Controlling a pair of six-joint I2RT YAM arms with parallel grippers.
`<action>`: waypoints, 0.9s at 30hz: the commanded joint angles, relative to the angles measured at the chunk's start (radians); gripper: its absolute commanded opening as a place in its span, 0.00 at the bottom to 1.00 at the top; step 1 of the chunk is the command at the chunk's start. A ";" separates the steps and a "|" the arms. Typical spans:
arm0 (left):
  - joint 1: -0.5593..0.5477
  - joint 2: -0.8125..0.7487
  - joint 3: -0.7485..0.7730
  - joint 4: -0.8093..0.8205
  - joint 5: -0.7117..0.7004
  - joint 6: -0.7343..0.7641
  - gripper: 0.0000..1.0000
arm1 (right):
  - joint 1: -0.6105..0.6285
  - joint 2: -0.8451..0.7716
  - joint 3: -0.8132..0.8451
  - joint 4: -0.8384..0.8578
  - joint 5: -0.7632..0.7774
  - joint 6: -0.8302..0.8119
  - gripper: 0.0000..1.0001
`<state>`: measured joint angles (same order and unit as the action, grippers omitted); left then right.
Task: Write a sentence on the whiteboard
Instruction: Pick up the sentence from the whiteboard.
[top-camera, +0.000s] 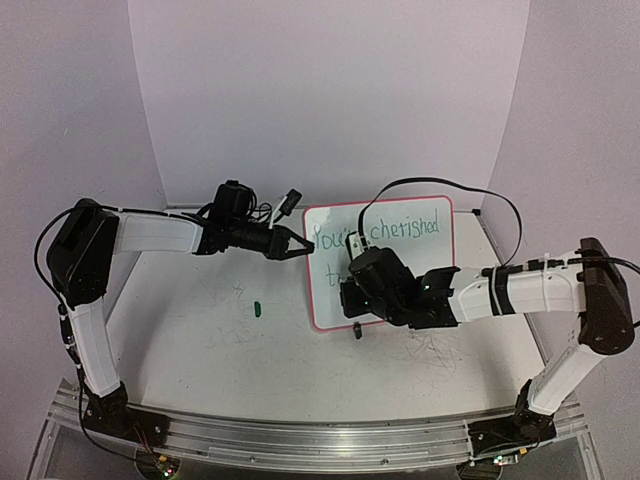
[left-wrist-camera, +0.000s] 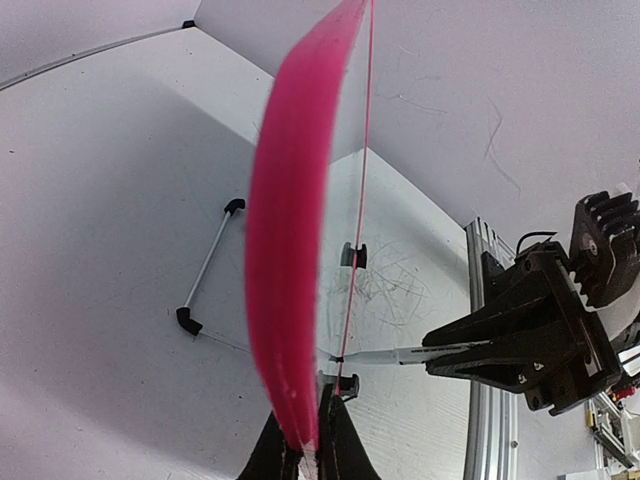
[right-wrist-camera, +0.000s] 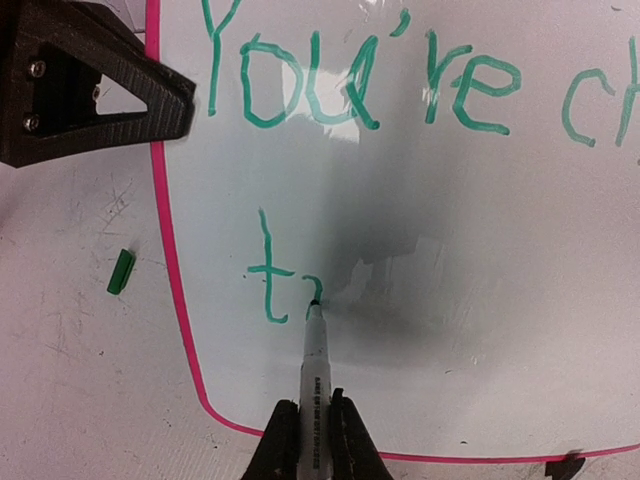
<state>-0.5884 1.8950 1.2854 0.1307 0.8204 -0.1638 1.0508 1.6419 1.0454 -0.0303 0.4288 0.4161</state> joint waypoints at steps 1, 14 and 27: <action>-0.007 -0.020 0.009 -0.031 -0.066 0.064 0.00 | -0.039 -0.026 0.018 -0.001 0.092 0.013 0.00; -0.007 -0.017 0.010 -0.032 -0.065 0.064 0.00 | -0.042 -0.154 -0.098 0.098 -0.043 -0.008 0.00; -0.009 -0.021 0.007 -0.032 -0.067 0.066 0.00 | -0.043 -0.074 -0.053 0.124 -0.043 -0.013 0.00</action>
<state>-0.5900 1.8950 1.2854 0.1304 0.8257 -0.1635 1.0084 1.5511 0.9550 0.0576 0.3715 0.4152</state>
